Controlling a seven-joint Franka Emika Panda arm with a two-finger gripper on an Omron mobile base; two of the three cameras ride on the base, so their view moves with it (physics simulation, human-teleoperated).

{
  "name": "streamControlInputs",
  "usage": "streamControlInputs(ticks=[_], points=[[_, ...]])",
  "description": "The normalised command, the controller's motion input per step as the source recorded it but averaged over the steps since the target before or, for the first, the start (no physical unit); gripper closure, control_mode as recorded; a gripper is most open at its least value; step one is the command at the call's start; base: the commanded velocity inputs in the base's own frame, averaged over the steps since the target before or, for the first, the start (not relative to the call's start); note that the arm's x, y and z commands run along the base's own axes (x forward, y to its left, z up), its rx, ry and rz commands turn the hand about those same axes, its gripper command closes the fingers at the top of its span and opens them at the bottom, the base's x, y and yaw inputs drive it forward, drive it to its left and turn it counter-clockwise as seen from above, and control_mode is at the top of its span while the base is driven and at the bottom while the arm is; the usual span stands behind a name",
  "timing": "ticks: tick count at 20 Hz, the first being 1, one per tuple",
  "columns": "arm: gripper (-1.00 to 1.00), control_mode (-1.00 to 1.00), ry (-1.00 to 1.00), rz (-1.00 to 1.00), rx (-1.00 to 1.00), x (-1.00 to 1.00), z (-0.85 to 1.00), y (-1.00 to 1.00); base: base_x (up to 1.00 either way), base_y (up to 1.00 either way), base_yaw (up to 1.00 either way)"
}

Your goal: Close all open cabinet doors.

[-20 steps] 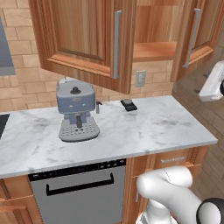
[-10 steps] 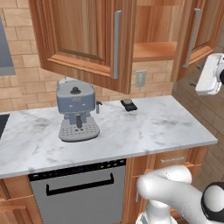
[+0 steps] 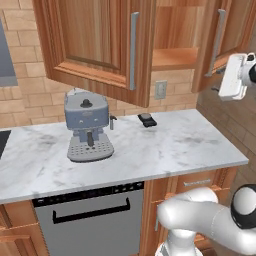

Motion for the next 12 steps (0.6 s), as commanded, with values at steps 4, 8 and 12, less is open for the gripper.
streamControlInputs(ticks=[4,8,12], points=[[-1.00,-1.00,0.01,0.06,0.00,0.56,0.00,0.00,0.00,0.00,0.00],[-1.00,-1.00,0.05,0.04,0.00,0.64,0.00,0.04,0.00,0.00,0.00],[-1.00,-1.00,0.05,0.00,-0.05,0.58,-0.12,0.21,0.00,0.00,0.00]])
